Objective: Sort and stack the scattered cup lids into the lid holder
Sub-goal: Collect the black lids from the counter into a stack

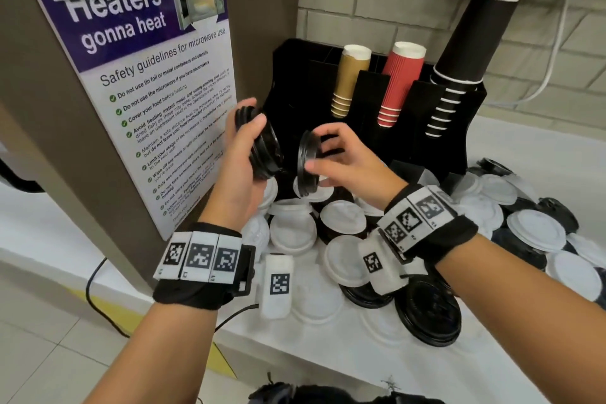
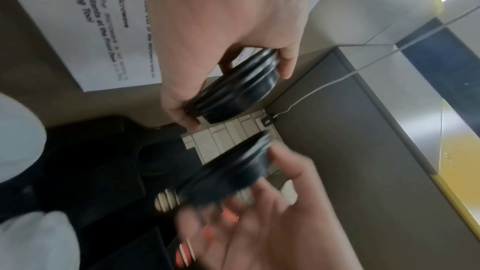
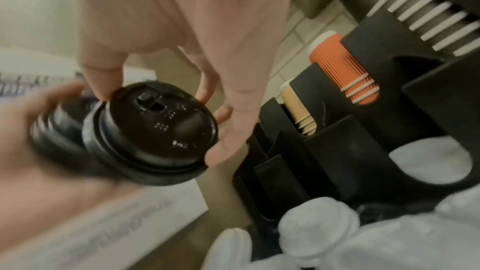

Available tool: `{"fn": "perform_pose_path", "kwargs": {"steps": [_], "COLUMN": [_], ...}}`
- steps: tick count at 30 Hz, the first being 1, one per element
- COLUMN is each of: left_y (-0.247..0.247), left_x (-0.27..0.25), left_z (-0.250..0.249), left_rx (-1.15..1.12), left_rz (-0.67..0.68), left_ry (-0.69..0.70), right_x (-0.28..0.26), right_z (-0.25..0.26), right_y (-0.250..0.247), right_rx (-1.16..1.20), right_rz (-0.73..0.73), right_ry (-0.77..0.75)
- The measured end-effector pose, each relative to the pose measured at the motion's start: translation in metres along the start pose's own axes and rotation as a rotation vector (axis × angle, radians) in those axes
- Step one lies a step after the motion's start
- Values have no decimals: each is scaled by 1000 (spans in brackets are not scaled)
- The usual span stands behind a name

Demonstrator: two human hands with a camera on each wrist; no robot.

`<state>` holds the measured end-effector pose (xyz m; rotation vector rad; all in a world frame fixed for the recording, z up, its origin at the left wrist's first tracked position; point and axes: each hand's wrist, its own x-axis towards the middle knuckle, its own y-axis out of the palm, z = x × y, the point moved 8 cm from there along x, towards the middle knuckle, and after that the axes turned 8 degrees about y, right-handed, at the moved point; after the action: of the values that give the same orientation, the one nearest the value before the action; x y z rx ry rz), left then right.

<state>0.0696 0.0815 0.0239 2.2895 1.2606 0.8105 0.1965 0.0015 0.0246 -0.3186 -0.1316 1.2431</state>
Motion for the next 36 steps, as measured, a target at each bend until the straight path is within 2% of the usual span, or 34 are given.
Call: {"fn": "perform_pose_path", "kwargs": {"steps": [3,9,21,25,32,34,36], "left_y": [3,13,2,1,-1,-3,-9], "left_x": [-5,-14,-17,-18,-19,-19,-15], "left_z": [15,31,28,24,19,16,8], "left_rx": [62,94,47,86,75,76,88], "left_rz": [37,100,9,36,0,-18,-49], "left_ry": [-58,-160,-189,-193,-182,-171,-133], "right_x": [0,-1,2,5,3,7,15], "right_z": [9,23,34,36,44,43,37], "right_y": [6,12,19,28,31,32,29], "right_rx": [152,75,-51,-68,-72,-58,29], "right_rz": [65,83,53,124,152,170,126], "right_ry": [-15,-83,-138,-145,-251,-235,-152]}}
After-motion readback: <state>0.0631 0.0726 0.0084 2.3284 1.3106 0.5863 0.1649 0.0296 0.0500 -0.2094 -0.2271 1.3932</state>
